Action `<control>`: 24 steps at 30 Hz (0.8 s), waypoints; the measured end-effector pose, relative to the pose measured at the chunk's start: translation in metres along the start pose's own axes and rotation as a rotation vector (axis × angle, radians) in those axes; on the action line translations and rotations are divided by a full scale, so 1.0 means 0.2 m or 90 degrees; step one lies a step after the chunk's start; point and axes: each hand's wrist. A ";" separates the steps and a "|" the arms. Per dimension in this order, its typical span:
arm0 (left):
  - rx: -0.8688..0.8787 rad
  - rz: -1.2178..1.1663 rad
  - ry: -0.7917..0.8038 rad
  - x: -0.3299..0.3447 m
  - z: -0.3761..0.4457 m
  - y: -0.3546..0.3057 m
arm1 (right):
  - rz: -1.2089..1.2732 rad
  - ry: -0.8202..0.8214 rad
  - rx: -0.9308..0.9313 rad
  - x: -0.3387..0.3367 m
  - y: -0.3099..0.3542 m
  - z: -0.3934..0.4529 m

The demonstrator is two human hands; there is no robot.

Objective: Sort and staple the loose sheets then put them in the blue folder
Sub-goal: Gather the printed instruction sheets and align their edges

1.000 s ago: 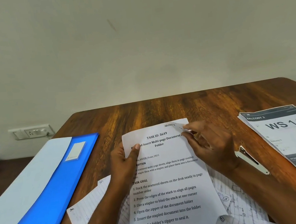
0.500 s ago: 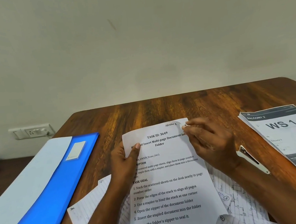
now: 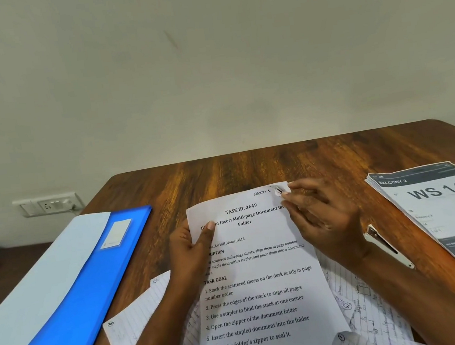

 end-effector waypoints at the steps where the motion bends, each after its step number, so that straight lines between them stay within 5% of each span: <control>1: -0.003 -0.004 0.001 0.00 0.00 0.00 | -0.001 0.001 0.000 0.00 0.00 0.00; 24: -0.008 -0.011 0.005 0.00 -0.01 -0.02 | -0.020 0.012 0.015 0.00 -0.02 -0.02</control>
Point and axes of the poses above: each hand's wrist, its own z-axis towards the middle knuckle, its own x-axis out of the palm, y = z × x, and after that the axes turned 6 degrees about z, right-handed
